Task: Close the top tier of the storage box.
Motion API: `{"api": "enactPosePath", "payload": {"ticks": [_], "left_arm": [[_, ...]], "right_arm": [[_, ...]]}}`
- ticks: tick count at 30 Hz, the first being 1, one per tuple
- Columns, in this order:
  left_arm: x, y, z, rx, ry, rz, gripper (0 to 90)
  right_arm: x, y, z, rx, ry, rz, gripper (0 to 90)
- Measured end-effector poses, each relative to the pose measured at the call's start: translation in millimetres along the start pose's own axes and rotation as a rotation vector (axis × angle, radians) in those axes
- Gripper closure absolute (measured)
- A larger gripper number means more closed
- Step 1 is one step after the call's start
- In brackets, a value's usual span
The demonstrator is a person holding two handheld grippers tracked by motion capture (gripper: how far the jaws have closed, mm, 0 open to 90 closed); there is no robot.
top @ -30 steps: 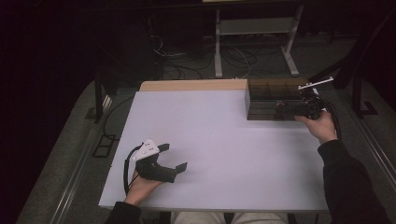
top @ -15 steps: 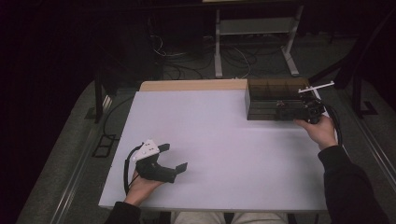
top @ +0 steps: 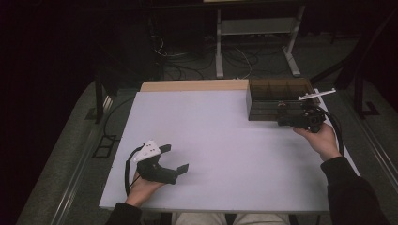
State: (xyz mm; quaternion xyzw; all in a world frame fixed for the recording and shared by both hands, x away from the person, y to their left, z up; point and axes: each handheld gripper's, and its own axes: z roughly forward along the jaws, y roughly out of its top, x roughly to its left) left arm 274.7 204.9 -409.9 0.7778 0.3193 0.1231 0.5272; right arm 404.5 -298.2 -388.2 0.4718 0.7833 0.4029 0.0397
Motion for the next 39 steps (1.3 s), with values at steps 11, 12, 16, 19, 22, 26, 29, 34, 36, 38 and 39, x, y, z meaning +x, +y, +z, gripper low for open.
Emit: {"api": "enactPosePath", "payload": {"ticks": [11, 12, 16, 19, 22, 26, 29, 34, 36, 38, 39], "left_arm": [[-0.9, 0.3, -0.3, -0.002, -0.002, 0.001, 0.0], [-1.0, 0.3, -0.3, -0.002, -0.003, 0.001, 0.0], [-1.2, 0.4, -0.5, -0.003, -0.003, 0.002, 0.0], [-1.5, 0.4, -0.4, -0.003, -0.004, 0.002, 0.0], [-1.6, 0.4, -0.7, -0.004, -0.004, 0.002, 0.0], [-1.9, 0.5, -1.0, -0.004, -0.004, 0.003, 0.0], [-2.2, 0.4, -0.9, -0.004, -0.004, 0.002, 0.0], [-2.3, 0.4, -1.1, -0.003, -0.004, 0.003, 0.0], [-2.3, 0.4, -1.2, -0.004, -0.004, 0.004, 0.0], [-2.4, 0.5, -1.2, -0.004, -0.004, 0.004, 0.0], [-2.3, 0.6, -1.2, -0.004, -0.004, 0.004, 0.0]], "right_arm": [[24.0, -12.8, -8.9, -0.032, -0.01, -0.04, 42.7], [26.2, -14.4, -9.2, -0.037, -0.01, -0.044, 40.4], [34.2, -20.9, -9.7, -0.056, -0.013, -0.049, 30.5], [39.6, -25.2, -9.9, -0.06, -0.018, -0.049, 20.8], [43.8, -28.8, -11.3, -0.071, -0.021, -0.05, 14.1], [48.2, -34.3, -15.1, -0.099, -0.024, -0.046, 7.8], [51.7, -38.9, -16.3, -0.115, -0.052, -0.036, 0.1], [54.2, -48.7, -18.8, -0.155, -0.041, -0.024, 0.0], [54.8, -52.9, -18.6, -0.16, -0.033, -0.022, 0.0], [55.8, -57.5, -18.3, -0.165, -0.027, -0.023, 0.0], [56.3, -59.8, -18.2, -0.168, -0.023, -0.021, 0.0]]}}
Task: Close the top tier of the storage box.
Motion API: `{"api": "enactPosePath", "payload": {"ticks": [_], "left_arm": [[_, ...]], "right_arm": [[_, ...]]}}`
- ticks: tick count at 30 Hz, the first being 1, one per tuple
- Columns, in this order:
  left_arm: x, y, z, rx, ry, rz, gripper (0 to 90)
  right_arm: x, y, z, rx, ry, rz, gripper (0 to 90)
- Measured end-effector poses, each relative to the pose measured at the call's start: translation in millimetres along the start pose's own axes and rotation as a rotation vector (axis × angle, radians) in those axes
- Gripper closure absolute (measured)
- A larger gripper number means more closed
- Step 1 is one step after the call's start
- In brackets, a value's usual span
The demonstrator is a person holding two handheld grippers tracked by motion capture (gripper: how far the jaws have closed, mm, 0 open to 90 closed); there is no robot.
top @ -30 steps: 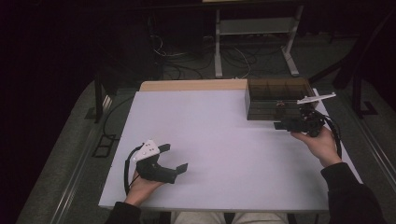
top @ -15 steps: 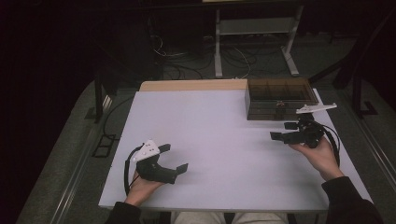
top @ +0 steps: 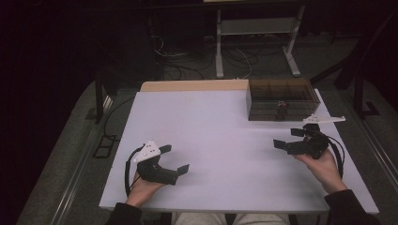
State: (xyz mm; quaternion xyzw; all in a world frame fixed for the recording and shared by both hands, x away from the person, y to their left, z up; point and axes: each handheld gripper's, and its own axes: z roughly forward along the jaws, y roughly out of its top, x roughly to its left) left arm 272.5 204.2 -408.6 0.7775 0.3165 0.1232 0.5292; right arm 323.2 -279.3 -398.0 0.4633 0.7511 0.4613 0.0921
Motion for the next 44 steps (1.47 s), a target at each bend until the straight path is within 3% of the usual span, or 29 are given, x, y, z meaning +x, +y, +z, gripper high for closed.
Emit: {"api": "enactPosePath", "payload": {"ticks": [25, 31, 36, 44], "left_arm": [[5.9, -1.1, -0.1, 0.008, 0.022, -0.016, 0.0], [6.7, -1.7, 0.6, 0.019, 0.023, -0.022, 0.0], [6.7, -1.9, 0.7, 0.028, 0.024, -0.022, 0.0], [7.1, -2.0, 0.7, 0.032, 0.024, -0.02, 0.0]], "right_arm": [[14.6, -44.8, -20.3, -0.085, 0.033, -0.034, 0.0], [22.2, -54.8, -24.5, -0.112, 0.03, -0.078, 0.0], [26.0, -64.6, -25.2, -0.103, 0.017, -0.11, 0.0], [25.2, -73.3, -22.9, -0.081, -0.003, -0.118, 0.0]]}}
